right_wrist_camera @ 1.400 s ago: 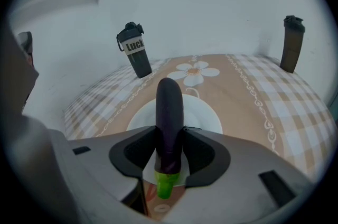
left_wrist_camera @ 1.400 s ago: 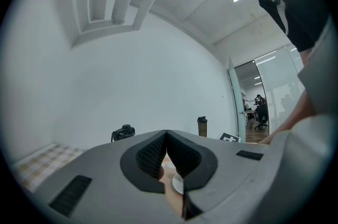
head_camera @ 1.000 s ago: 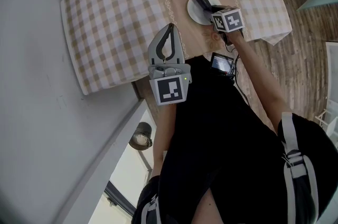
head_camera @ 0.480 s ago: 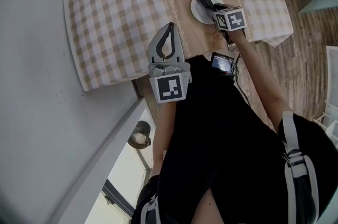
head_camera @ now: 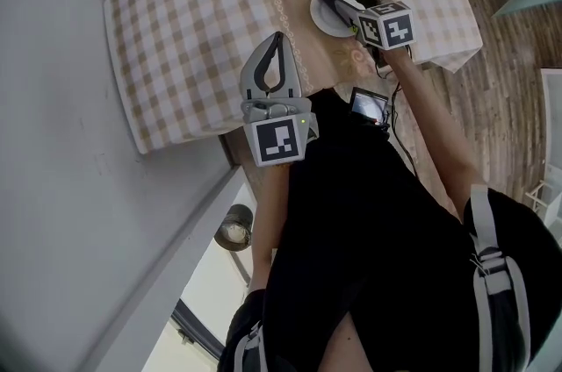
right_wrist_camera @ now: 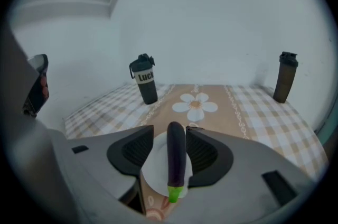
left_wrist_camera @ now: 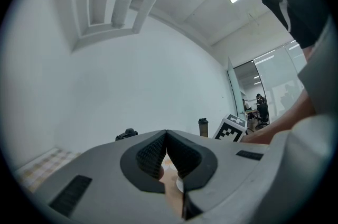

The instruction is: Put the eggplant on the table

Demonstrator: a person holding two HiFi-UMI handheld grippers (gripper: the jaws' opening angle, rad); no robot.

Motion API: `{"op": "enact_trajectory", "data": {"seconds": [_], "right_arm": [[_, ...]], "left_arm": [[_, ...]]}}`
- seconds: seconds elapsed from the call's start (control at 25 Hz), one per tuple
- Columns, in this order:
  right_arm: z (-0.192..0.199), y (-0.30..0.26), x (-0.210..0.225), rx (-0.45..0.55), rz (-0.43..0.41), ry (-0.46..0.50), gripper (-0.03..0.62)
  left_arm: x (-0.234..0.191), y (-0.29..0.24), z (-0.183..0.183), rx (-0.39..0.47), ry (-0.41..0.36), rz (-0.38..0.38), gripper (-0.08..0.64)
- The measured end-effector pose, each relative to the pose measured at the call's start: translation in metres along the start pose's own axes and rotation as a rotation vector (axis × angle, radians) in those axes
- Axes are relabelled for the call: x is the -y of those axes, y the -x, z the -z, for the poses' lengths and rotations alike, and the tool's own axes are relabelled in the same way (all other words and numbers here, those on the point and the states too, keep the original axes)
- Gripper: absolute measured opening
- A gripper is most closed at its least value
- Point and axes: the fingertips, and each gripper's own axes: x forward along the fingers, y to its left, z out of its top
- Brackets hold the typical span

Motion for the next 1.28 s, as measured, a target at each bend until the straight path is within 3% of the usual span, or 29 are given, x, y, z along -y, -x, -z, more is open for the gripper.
{"op": "enact_trajectory", "data": {"seconds": [0.16, 0.4, 0.68, 0.96, 1.04, 1.12, 1.2, 1.28], "right_arm": [[-0.035, 0.033, -0.017, 0.123, -0.046, -0.054, 0.201], [-0.081, 0.092, -0.043, 0.313, -0.096, -0.053, 0.201], [-0.111, 0.160, -0.074, 0.520, -0.072, 0.086, 0.201], [-0.106, 0.207, -0.105, 0.651, -0.044, 0.174, 0.198], [-0.099, 0.217, -0.110, 0.684, -0.022, 0.192, 0.139], [-0.092, 0.223, -0.115, 0.703, -0.007, 0.199, 0.138], [-0.084, 0.226, -0.119, 0.707, -0.006, 0.193, 0.077], [-0.078, 0.229, -0.124, 0.708, -0.011, 0.190, 0.077]], "left_arm": [[0.008, 0.001, -0.009, 0.018, -0.017, 0.022, -0.011], [0.021, 0.007, -0.029, 0.060, -0.045, 0.050, -0.011], [0.034, 0.017, -0.053, 0.098, -0.056, 0.067, -0.011], [0.045, 0.036, -0.065, 0.128, -0.076, 0.076, -0.011], [0.049, 0.042, -0.067, 0.135, -0.078, 0.079, -0.011], [0.053, 0.046, -0.068, 0.140, -0.079, 0.082, -0.011], [0.056, 0.051, -0.069, 0.142, -0.075, 0.085, -0.011], [0.058, 0.054, -0.067, 0.140, -0.072, 0.087, -0.011]]}}
